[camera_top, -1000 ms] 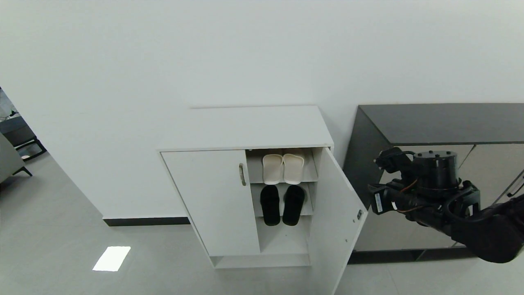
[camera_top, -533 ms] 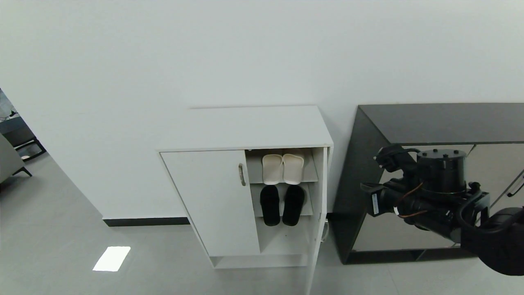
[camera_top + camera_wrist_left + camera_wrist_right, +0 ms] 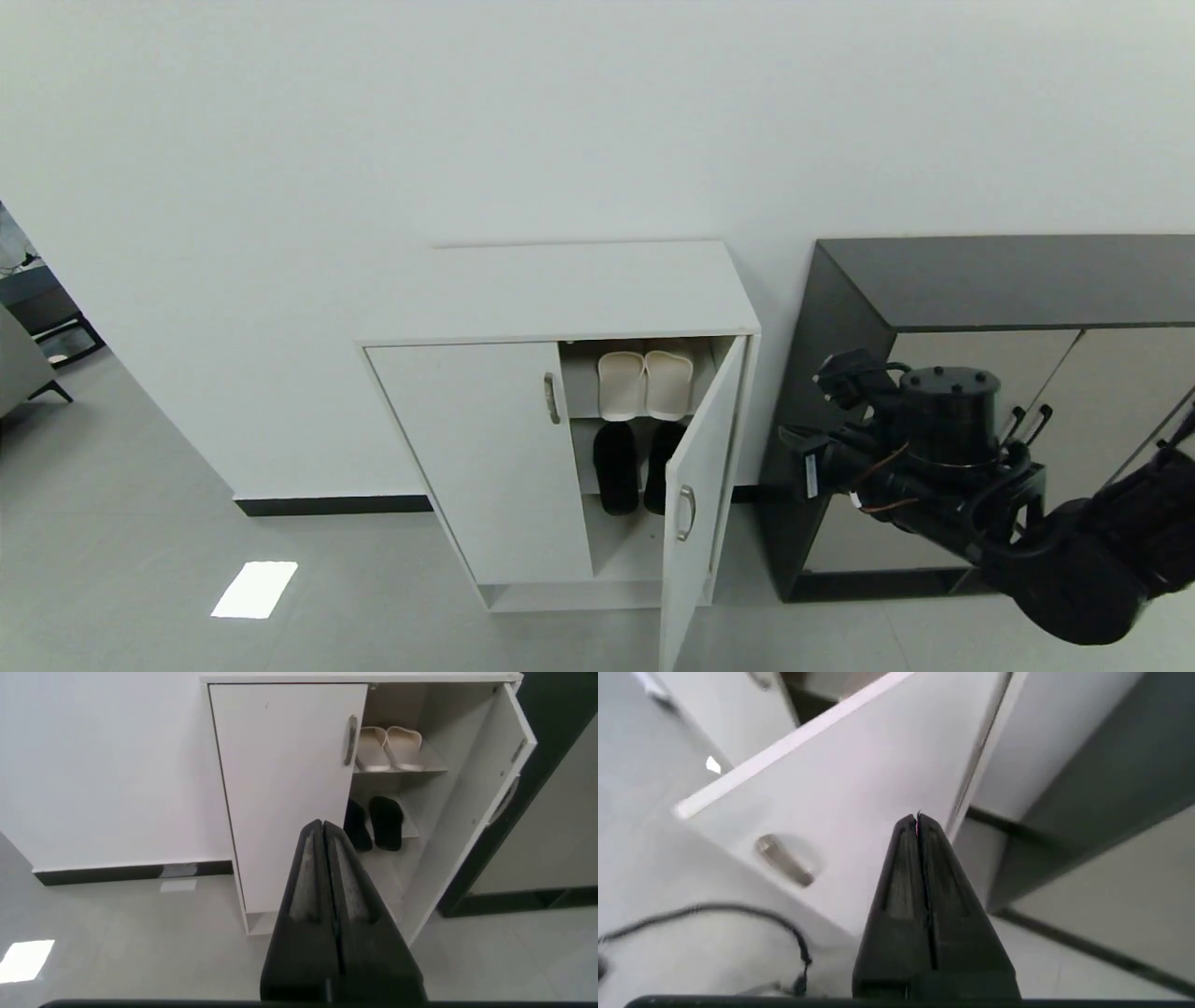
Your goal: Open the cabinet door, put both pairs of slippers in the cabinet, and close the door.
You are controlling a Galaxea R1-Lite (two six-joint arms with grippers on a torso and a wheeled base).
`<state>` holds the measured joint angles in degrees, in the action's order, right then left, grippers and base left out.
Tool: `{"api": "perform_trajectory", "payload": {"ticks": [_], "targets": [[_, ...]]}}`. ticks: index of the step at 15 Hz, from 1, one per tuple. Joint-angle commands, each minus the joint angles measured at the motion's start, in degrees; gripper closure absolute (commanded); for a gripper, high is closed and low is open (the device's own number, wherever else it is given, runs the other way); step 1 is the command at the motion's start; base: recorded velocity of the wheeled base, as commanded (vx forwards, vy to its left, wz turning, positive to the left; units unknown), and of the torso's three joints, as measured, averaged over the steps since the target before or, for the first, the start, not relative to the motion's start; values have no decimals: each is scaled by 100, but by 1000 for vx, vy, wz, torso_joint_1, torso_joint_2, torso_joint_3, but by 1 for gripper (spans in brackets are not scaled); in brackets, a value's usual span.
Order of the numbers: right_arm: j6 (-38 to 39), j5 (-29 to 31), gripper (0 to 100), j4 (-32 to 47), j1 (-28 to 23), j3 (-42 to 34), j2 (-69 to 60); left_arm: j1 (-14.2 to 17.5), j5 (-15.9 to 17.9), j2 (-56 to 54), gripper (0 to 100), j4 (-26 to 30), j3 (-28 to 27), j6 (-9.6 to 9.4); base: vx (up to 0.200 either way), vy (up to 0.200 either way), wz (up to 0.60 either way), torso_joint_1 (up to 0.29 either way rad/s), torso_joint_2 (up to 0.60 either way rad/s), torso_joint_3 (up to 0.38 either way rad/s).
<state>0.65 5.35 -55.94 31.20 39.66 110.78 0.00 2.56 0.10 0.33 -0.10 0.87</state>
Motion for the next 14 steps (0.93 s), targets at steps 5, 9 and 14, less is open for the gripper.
{"api": "perform_trajectory", "payload": {"ticks": [5, 9, 14], "targets": [[366, -113, 100, -584, 493, 104, 1034, 0, -1, 8, 100, 2, 1, 1, 0, 0, 0, 0, 0, 0], [366, -113, 100, -795, 493, 236, 1289, 0, -1, -1, 100, 2, 1, -16, 150, 0, 0, -2, 1, 1], [357, -122, 100, -795, 554, 561, 1491, 0, 8, -1, 100, 2, 1, -25, 0, 0, 0, 0, 0, 0]]}}
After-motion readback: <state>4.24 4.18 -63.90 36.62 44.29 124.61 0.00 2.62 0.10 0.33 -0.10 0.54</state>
